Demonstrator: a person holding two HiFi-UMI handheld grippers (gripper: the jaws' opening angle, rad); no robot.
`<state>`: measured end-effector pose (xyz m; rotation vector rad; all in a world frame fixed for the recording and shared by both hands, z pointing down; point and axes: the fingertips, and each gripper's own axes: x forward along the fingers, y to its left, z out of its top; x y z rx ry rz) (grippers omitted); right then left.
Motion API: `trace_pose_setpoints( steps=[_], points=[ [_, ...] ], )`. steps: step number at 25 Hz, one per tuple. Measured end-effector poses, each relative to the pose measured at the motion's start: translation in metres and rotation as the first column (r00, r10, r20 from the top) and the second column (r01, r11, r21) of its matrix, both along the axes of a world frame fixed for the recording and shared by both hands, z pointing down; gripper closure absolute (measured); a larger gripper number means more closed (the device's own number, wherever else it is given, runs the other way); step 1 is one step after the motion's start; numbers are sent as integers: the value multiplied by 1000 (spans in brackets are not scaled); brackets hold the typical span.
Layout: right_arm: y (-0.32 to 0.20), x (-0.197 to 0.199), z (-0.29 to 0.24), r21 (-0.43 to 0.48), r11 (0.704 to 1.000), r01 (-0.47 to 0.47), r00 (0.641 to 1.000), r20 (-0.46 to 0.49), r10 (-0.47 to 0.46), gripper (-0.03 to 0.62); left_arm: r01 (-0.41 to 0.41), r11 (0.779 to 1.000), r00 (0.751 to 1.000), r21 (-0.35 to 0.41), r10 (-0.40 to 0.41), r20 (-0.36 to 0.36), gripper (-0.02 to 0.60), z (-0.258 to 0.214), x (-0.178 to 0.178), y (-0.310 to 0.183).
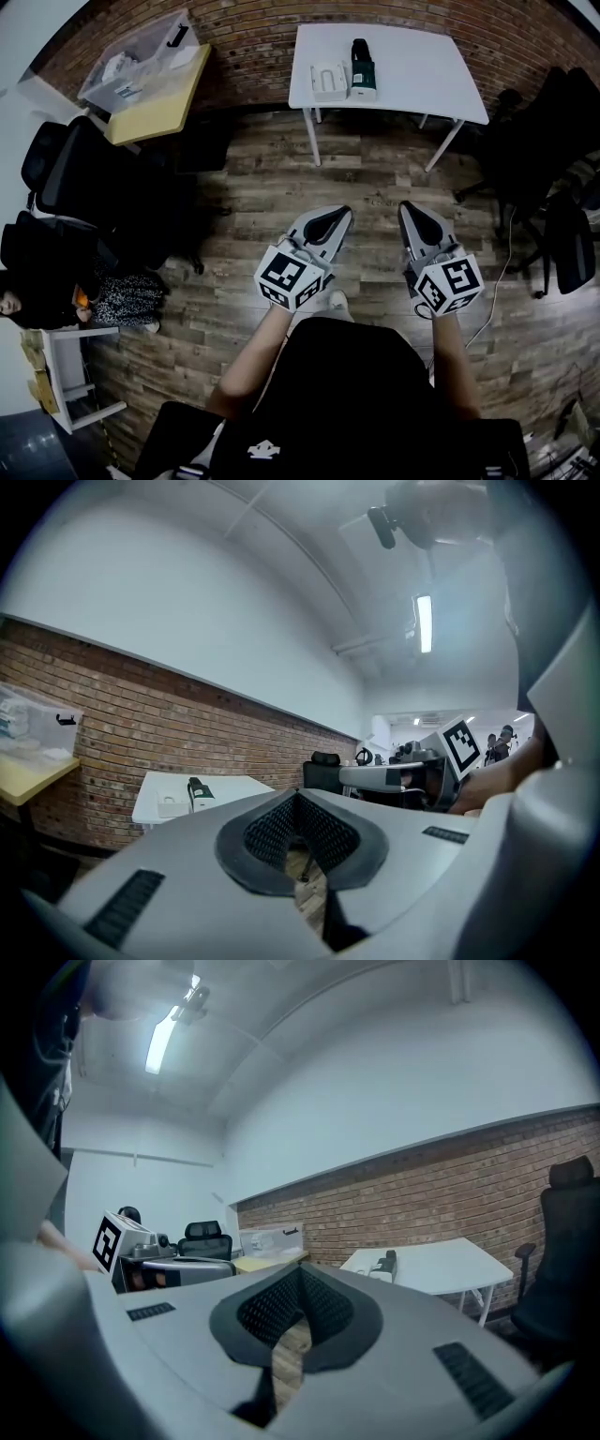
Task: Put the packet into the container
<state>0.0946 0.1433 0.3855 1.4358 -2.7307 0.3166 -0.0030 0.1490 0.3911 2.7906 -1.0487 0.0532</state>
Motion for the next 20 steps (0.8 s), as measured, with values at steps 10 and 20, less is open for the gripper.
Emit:
trace_pose_setpoints(
  steps=[10, 20],
  points=[
    [-11, -18, 11, -20, 1000, 14, 999, -29, -14, 589, 11, 1000, 1000, -19, -11, 12, 575, 16, -16, -9],
    [-55, -43, 6, 7, 999, 53, 998, -40, -53, 589, 47, 998, 999, -30, -47, 11, 575, 23, -38, -49]
  ],
)
